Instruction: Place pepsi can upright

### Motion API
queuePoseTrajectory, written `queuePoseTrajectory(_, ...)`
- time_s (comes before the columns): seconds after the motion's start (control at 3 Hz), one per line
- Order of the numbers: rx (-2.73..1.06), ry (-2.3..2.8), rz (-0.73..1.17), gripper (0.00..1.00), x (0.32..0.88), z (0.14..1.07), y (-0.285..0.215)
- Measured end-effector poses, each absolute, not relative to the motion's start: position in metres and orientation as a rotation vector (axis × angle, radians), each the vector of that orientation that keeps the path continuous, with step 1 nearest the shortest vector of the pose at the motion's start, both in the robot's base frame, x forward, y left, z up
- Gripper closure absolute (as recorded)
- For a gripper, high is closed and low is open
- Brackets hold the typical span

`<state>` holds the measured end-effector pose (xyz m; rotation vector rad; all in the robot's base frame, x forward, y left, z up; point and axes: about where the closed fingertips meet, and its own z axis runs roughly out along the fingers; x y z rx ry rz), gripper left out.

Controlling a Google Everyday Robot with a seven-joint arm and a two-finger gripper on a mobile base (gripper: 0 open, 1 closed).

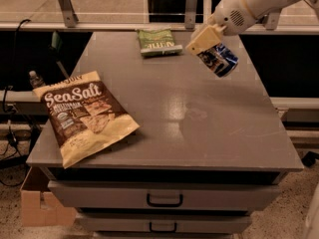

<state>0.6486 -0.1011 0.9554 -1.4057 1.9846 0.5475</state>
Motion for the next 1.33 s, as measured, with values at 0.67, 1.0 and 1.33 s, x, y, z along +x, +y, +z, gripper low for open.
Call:
queuePoseTrajectory(0.67,-1.308,1.569,1.016,1.00,0.617,0.985,-0.118)
queuePoseTrajectory(1.0,-1.245,1.433,1.153,1.00,0.604,0.988,-0.126)
queuePoseTrajectory(1.33,-1.178,1.352,1.241,1.00,0.597,0.973,-0.136)
